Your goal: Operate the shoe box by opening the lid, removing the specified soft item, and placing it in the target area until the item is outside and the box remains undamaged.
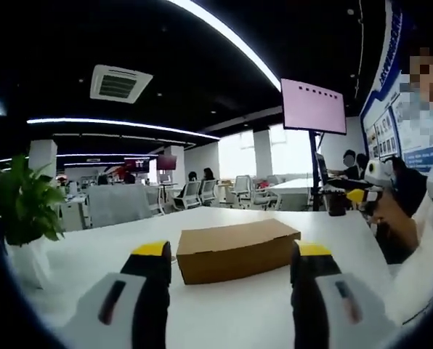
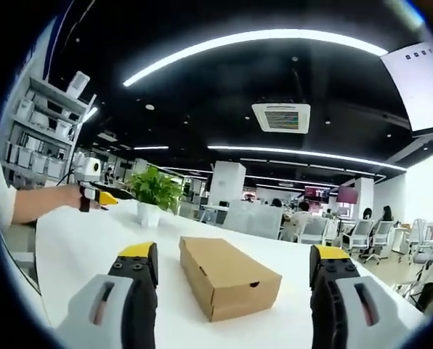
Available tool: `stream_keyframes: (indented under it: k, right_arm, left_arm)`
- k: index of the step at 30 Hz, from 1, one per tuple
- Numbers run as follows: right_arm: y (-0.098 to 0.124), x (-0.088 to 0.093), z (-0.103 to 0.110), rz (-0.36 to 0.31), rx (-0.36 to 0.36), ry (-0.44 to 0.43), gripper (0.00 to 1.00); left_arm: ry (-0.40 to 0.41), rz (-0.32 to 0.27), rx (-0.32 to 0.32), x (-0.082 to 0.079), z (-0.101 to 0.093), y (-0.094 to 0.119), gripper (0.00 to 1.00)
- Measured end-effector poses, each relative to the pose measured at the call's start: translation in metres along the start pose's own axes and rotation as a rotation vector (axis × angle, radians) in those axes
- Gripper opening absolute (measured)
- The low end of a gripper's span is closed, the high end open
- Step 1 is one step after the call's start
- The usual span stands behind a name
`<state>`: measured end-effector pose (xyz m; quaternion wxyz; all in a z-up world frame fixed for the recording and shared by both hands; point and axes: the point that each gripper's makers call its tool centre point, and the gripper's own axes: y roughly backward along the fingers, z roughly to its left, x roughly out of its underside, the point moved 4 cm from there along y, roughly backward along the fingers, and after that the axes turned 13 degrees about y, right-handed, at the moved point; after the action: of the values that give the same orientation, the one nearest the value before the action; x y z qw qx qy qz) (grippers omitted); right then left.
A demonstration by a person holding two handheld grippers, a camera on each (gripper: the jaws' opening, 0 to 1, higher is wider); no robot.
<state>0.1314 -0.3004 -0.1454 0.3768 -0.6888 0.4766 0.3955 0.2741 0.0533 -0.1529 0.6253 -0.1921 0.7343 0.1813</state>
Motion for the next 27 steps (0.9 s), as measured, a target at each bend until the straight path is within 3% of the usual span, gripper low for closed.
stream_keyframes:
  k: [5,9,12,14,15,17,22,27]
  right_arm:
    - [0.000,-0.007,-0.006,-0.023,0.013,0.000,0.91]
    - [-0.003,-0.007,-0.003,-0.020,0.006,0.000,0.90]
    - [-0.003,0.005,0.003,0.040,-0.065,0.035,0.87]
    - [-0.001,0.012,-0.007,0.058,0.019,-0.011,0.83]
    - [-0.002,0.014,-0.008,0.013,0.032,-0.054,0.83]
    - [-0.002,0.021,0.001,0.056,-0.032,-0.084,0.83]
    - [-0.007,0.016,0.003,0.042,-0.007,-0.013,0.85]
    - [-0.015,0.015,0.006,0.028,-0.024,-0.017,0.85]
  left_arm:
    - [0.002,-0.008,0.016,-0.009,0.007,-0.006,0.68]
    - [-0.017,-0.005,-0.017,-0.009,0.013,-0.009,0.73]
    - [-0.021,-0.013,-0.010,-0.009,0.014,-0.012,0.77]
    - [-0.047,0.004,-0.010,-0.008,0.017,-0.015,0.80]
    - [-0.062,0.031,-0.010,-0.007,0.020,-0.018,0.81]
    - [-0.051,0.044,0.000,-0.009,0.024,-0.023,0.78]
    - [-0.048,0.051,0.035,-0.009,0.022,-0.030,0.77]
    - [-0.019,0.067,0.040,-0.010,0.028,-0.041,0.76]
